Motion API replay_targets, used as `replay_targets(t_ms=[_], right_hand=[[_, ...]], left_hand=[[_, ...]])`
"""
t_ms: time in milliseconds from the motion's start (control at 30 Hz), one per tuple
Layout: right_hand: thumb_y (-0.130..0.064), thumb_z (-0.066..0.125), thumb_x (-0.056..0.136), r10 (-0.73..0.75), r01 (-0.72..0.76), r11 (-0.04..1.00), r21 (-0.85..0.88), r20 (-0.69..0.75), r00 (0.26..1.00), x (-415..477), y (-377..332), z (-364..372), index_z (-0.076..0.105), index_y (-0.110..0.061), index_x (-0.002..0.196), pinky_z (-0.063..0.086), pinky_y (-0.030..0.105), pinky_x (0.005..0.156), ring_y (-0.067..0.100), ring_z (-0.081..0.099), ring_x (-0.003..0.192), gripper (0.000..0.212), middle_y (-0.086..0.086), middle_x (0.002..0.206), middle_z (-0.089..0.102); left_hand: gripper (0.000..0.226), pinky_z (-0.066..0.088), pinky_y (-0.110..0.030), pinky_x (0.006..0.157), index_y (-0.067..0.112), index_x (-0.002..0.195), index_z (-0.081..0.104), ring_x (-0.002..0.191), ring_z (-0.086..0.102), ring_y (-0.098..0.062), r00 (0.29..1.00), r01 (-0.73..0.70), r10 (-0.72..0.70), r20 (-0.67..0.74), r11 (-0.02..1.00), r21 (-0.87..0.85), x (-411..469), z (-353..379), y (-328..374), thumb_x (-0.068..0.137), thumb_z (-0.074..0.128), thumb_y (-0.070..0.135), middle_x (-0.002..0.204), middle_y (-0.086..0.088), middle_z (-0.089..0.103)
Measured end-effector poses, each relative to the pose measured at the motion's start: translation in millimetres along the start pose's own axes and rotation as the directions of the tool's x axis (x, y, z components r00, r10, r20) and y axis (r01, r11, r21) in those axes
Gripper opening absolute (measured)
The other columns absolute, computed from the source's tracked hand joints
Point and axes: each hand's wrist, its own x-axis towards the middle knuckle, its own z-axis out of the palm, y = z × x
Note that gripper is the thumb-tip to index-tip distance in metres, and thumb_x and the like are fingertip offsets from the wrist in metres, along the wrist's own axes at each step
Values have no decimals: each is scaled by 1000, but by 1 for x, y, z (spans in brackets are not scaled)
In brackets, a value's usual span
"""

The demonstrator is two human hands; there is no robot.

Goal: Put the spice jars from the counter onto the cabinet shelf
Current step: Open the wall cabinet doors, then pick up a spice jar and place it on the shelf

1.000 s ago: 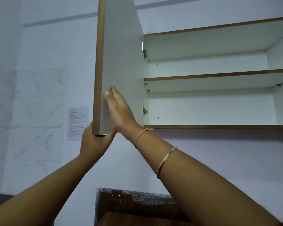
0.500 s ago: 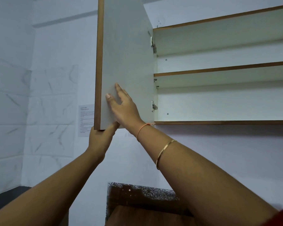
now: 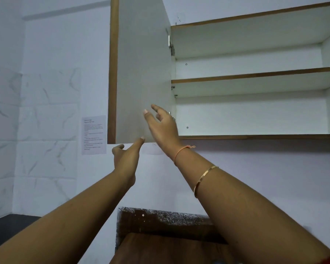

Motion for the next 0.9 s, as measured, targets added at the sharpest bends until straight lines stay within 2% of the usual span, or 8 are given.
replay_targets(t_ms=[133,233,300,367,500,633,800,900], right_hand=[[-32,54,94,112,-116,993,-33,-101,989,-10,37,-38,60,-10,123,42,34,105,20,54,121,37,6,129,60],[-27,57,92,183,-195,979,-57,-169,968,-26,68,-70,66,-10,96,42,21,80,16,58,94,19,2,99,68],[-26,57,92,242,-263,961,-83,-206,948,-39,88,-91,58,-20,75,37,21,73,14,52,82,18,-7,75,58],[-26,57,91,314,-348,930,-122,-229,921,-54,114,-111,50,-25,65,38,25,74,15,49,76,27,-10,69,49],[-23,54,93,419,-454,875,-172,-205,885,-88,167,-146,56,-18,81,41,28,76,14,51,80,13,-2,85,55],[-24,57,91,523,-551,798,-244,-175,834,-126,236,-176,62,-14,101,41,26,83,15,54,98,15,-1,103,59],[-24,64,87,695,-678,646,-351,-98,712,-192,325,-207,62,-13,110,42,23,79,15,56,98,26,1,106,61],[-24,66,86,793,-724,528,-444,-48,607,-225,369,-221,58,-11,115,48,26,78,18,58,98,33,5,115,61]], left_hand=[[85,40,-41,97,15,143,21,119,45,-27,994,105,-104,31,993,-48,-9,21,-11,79,65,50,141,-9,40],[84,39,-36,86,16,141,21,100,45,-23,977,198,-194,91,979,-39,-21,42,-29,79,65,50,138,-7,42],[80,40,-35,86,16,140,22,99,44,-22,962,242,-240,134,970,-4,-27,56,-47,80,64,48,138,-7,42],[78,43,-36,92,15,142,24,108,46,-24,941,287,-290,173,957,41,-35,72,-72,82,64,46,141,-8,41],[77,42,-39,103,15,145,24,126,44,-25,894,347,-377,244,924,159,-55,99,-132,84,62,44,145,-9,39],[65,42,-36,93,9,141,36,126,46,-29,833,388,-467,296,875,291,-72,121,-200,87,59,39,140,-12,45],[39,43,-31,81,9,122,55,98,53,-18,744,512,-613,265,778,363,-100,135,-289,91,56,31,107,0,55],[21,39,-25,54,6,98,63,64,51,-13,693,604,-693,198,708,366,-114,144,-324,92,56,24,79,-2,57]])
